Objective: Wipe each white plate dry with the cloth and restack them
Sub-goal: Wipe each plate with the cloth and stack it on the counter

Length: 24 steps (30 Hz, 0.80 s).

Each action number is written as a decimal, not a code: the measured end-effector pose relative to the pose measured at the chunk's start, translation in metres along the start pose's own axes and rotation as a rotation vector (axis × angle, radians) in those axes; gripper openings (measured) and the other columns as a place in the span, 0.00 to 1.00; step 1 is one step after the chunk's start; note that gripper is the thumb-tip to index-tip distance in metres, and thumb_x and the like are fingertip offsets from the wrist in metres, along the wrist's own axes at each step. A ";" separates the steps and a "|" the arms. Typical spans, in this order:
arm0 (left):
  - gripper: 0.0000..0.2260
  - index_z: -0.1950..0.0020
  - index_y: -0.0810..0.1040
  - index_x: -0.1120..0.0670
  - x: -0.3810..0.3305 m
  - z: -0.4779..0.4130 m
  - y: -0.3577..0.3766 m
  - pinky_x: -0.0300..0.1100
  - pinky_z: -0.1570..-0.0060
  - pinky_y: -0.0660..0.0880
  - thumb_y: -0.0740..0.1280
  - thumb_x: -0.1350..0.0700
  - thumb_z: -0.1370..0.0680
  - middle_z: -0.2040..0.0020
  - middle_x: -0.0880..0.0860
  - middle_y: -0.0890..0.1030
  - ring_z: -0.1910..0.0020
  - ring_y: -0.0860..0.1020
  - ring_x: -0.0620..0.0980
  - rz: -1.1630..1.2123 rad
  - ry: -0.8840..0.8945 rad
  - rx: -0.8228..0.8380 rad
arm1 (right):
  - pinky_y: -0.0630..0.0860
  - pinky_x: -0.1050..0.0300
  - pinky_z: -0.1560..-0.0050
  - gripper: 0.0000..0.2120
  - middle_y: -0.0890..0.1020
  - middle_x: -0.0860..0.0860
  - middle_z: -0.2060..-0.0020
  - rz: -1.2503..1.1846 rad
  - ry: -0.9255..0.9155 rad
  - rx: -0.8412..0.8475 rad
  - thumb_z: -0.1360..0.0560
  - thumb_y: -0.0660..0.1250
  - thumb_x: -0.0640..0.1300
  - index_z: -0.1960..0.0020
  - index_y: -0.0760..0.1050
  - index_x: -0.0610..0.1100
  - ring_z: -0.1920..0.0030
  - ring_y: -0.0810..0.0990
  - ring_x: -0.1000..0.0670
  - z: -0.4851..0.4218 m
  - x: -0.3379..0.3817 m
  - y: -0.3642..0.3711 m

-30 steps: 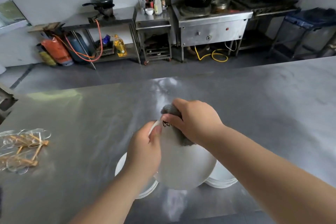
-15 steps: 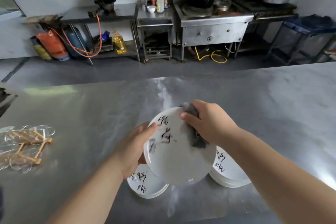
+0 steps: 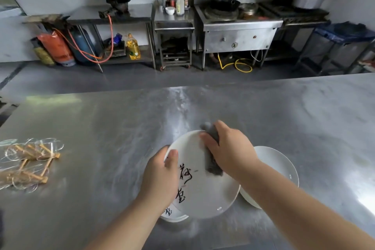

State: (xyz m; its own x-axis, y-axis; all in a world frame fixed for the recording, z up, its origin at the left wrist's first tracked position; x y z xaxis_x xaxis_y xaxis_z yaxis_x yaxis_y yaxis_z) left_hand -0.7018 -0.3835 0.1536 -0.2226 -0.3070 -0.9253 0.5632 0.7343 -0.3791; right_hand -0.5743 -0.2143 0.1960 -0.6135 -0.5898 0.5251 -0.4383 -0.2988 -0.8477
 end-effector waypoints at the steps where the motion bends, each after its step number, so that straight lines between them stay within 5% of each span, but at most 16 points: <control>1: 0.12 0.54 0.78 0.44 -0.006 -0.001 -0.002 0.41 0.57 0.77 0.58 0.46 0.17 0.60 0.45 0.83 0.60 0.80 0.44 -0.014 0.050 -0.001 | 0.67 0.50 0.68 0.19 0.71 0.55 0.68 0.046 -0.095 0.015 0.19 0.59 0.66 0.58 0.62 0.52 0.65 0.71 0.45 -0.009 0.017 -0.003; 3: 0.13 0.58 0.77 0.44 -0.013 -0.009 -0.014 0.35 0.64 0.72 0.59 0.45 0.17 0.64 0.43 0.81 0.65 0.77 0.41 -0.007 0.075 -0.080 | 0.67 0.49 0.68 0.19 0.73 0.54 0.67 0.055 -0.160 0.010 0.19 0.60 0.64 0.56 0.63 0.51 0.67 0.72 0.48 -0.024 0.035 -0.010; 8: 0.17 0.54 0.78 0.51 0.014 -0.027 -0.048 0.58 0.52 0.80 0.59 0.40 0.19 0.58 0.50 0.82 0.55 0.82 0.57 0.266 -0.156 -0.357 | 0.73 0.52 0.62 0.12 0.81 0.52 0.59 -0.345 0.151 -0.017 0.17 0.60 0.59 0.50 0.67 0.51 0.59 0.80 0.46 -0.001 0.005 0.027; 12: 0.13 0.48 0.83 0.41 0.033 -0.028 -0.028 0.56 0.49 0.81 0.68 0.39 0.28 0.54 0.50 0.87 0.50 0.85 0.57 0.384 -0.264 -0.006 | 0.67 0.58 0.65 0.14 0.78 0.57 0.61 -0.355 0.253 -0.030 0.17 0.62 0.58 0.55 0.66 0.51 0.59 0.77 0.51 0.004 -0.022 0.044; 16: 0.15 0.36 0.83 0.48 0.041 -0.042 -0.023 0.56 0.44 0.77 0.69 0.42 0.19 0.40 0.59 0.86 0.39 0.84 0.63 0.509 -0.458 0.255 | 0.67 0.56 0.66 0.17 0.77 0.55 0.65 -0.142 -0.082 0.153 0.19 0.64 0.60 0.57 0.66 0.50 0.64 0.74 0.57 -0.039 0.005 0.007; 18: 0.12 0.40 0.85 0.47 0.039 -0.045 -0.018 0.54 0.43 0.80 0.64 0.45 0.14 0.42 0.58 0.87 0.41 0.85 0.60 0.413 -0.383 0.280 | 0.71 0.51 0.63 0.16 0.78 0.55 0.63 -0.024 -0.217 0.260 0.20 0.65 0.62 0.56 0.68 0.51 0.62 0.76 0.53 -0.045 0.031 0.008; 21: 0.12 0.47 0.86 0.43 0.037 -0.037 -0.015 0.60 0.45 0.83 0.63 0.46 0.14 0.50 0.53 0.89 0.49 0.87 0.58 0.292 -0.259 0.152 | 0.71 0.49 0.63 0.14 0.77 0.54 0.63 0.071 -0.221 0.176 0.19 0.63 0.61 0.52 0.68 0.51 0.61 0.75 0.45 -0.043 0.053 0.013; 24: 0.20 0.48 0.83 0.49 0.036 -0.032 -0.029 0.59 0.48 0.81 0.61 0.36 0.22 0.53 0.53 0.86 0.51 0.84 0.59 0.286 -0.237 -0.083 | 0.70 0.48 0.62 0.12 0.76 0.54 0.64 -0.153 0.039 -0.051 0.17 0.61 0.58 0.50 0.66 0.49 0.61 0.75 0.43 -0.021 0.029 0.020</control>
State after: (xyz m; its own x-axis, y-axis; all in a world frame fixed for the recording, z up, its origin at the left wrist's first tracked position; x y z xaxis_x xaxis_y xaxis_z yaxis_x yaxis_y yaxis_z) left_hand -0.7520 -0.3964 0.1312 0.1302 -0.2067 -0.9697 0.5076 0.8540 -0.1139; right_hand -0.6150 -0.2215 0.1955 -0.5620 -0.5105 0.6508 -0.5605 -0.3437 -0.7535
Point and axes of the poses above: each hand's wrist, its own z-axis away from the middle knuckle, its own y-axis out of the palm, x = y × z, the point moved 8 cm from there along -z, towards the middle knuckle
